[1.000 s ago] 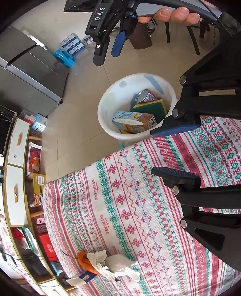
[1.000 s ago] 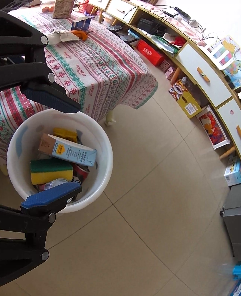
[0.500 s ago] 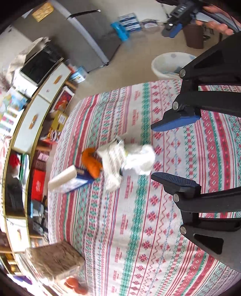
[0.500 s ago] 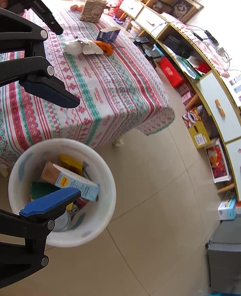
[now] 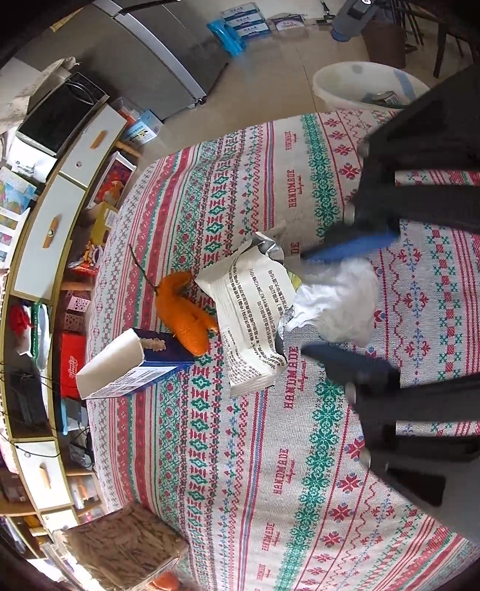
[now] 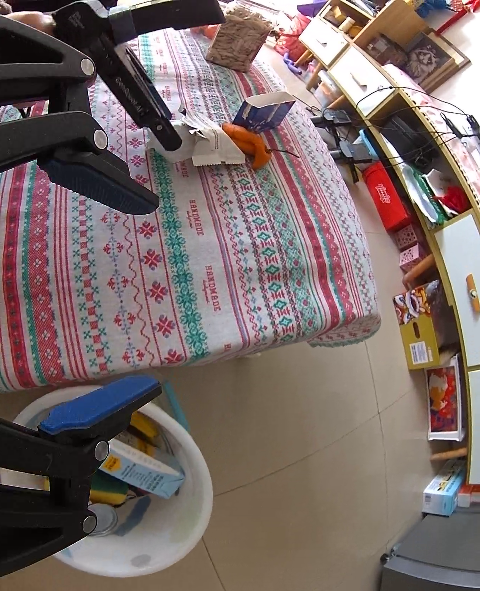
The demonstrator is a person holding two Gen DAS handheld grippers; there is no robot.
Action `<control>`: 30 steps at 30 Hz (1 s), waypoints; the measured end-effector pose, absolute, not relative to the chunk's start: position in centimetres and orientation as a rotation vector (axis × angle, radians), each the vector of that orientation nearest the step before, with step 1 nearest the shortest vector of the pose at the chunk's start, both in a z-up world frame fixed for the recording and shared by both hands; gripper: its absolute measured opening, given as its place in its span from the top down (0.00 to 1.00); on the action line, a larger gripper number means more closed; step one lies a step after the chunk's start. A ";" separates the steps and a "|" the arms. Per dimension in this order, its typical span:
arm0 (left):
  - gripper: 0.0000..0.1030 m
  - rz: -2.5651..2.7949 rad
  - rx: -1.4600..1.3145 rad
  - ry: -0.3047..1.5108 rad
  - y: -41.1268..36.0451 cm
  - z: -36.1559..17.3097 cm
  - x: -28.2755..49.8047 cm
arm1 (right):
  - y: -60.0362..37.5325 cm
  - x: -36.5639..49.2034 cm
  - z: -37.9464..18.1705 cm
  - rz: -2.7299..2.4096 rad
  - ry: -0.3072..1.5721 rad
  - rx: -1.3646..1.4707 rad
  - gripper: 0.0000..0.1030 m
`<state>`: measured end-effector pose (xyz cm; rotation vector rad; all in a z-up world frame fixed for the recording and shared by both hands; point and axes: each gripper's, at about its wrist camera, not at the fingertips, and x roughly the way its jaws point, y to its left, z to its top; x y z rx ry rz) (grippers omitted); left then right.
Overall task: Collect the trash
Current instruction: 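Move the left tool to the table and grasp the white crumpled tissue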
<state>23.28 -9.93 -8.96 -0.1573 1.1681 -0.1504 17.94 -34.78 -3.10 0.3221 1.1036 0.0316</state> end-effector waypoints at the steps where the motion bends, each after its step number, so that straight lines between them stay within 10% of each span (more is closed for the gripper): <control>1: 0.95 -0.155 -0.167 1.182 -9.6 -9.3 23.2 | -34.7 18.2 -3.1 0.033 1.104 0.321 0.25; 13: 0.96 -0.298 -0.030 1.243 -6.2 -5.3 17.6 | -29.1 22.7 -7.5 0.268 1.201 0.672 0.25; 30: 0.96 -0.210 -0.136 1.170 2.0 -3.3 16.1 | -18.0 27.7 -11.7 0.233 1.239 0.439 0.40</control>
